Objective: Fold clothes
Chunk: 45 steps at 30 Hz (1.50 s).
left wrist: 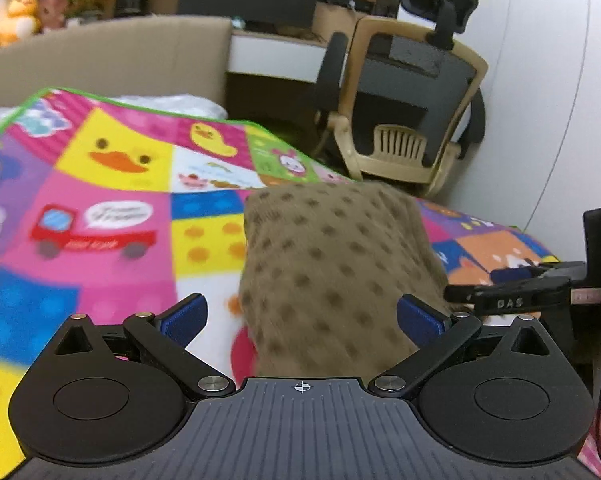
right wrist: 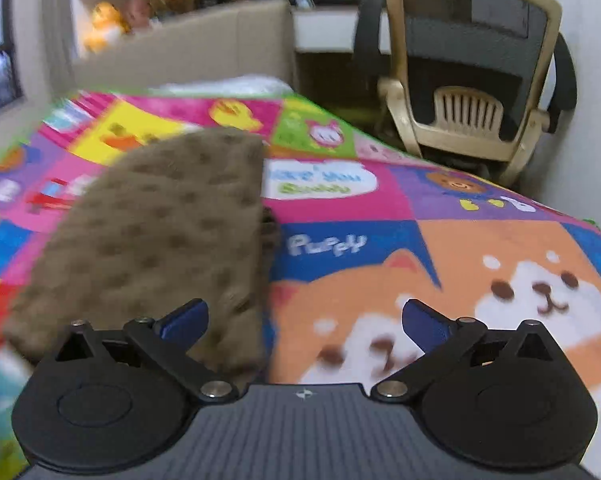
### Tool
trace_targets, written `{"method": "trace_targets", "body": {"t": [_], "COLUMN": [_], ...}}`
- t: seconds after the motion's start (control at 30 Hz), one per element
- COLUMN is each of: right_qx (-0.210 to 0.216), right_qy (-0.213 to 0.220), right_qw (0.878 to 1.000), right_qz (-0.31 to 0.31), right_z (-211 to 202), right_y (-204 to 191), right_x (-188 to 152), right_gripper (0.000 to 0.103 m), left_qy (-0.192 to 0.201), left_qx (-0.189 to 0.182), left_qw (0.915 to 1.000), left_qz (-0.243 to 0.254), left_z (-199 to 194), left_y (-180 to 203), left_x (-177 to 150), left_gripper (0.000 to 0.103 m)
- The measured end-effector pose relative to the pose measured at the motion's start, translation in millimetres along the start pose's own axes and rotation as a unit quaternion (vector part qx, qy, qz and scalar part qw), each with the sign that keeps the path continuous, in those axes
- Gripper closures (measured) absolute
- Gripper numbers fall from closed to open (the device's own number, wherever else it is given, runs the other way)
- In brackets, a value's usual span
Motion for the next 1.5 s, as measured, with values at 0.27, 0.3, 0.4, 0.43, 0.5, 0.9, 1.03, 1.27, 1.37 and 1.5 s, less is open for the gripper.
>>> {"method": "trace_targets", "body": {"t": [0.27, 0.3, 0.4, 0.43, 0.5, 0.9, 1.03, 1.27, 1.37, 1.5], "right_qx": [-0.02, -0.028, -0.052, -0.06, -0.065, -0.056, -0.057, -0.033, -0.026, -0.031], "right_qy": [0.018, 0.021, 0.026, 0.028, 0.027, 0.021, 0.0, -0.033, -0.027, -0.022], "right_qw": [1.0, 0.999, 0.998, 0.998, 0.997, 0.996, 0.997, 0.998, 0.998, 0.998], "right_qz": [-0.013, -0.017, -0.022, -0.024, -0.029, -0.061, -0.053, -0.036, -0.041, -0.039], "right_z": [-55, -55, -55, -56, -54, -57, -52, -41, -40, -42], "right_y": [0, 1, 4, 5, 5, -1, 1, 6, 7, 7], "right_x": [-62, -64, -66, -66, -68, -77, -78, -79, -80, -81], "right_gripper": [0.0, 0.0, 0.0, 0.0, 0.0, 0.0, 0.0, 0.0, 0.0, 0.0], "left_qy": [-0.033, -0.036, -0.042, -0.042, -0.043, -0.044, -0.043, -0.047, -0.05, -0.059], "left_qx": [0.03, 0.036, 0.05, 0.052, 0.055, 0.065, 0.065, 0.065, 0.064, 0.061], "left_qw": [0.9987, 0.9986, 0.9978, 0.9977, 0.9974, 0.9963, 0.9964, 0.9964, 0.9964, 0.9961], "left_qz": [-0.024, -0.015, 0.011, 0.013, 0.018, 0.035, 0.032, 0.028, 0.026, 0.023], "left_z": [-29, -30, -32, -32, -31, -29, -29, -27, -27, -25], "left_y": [39, 44, 54, 54, 56, 61, 61, 60, 59, 59], "left_x": [-63, -68, -83, -83, -85, -89, -89, -90, -91, -92], "left_gripper": [0.0, 0.0, 0.0, 0.0, 0.0, 0.0, 0.0, 0.0, 0.0, 0.0]}}
Point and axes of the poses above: each gripper's, at about its wrist camera, not at the fingertips, and z roughly the way its jaws point, y to its right, x to its top, the point moved 5 cm from there along z, roughly the way its jaws point, and after that the axes turned 12 degrees about z, right-handed, at the moved point
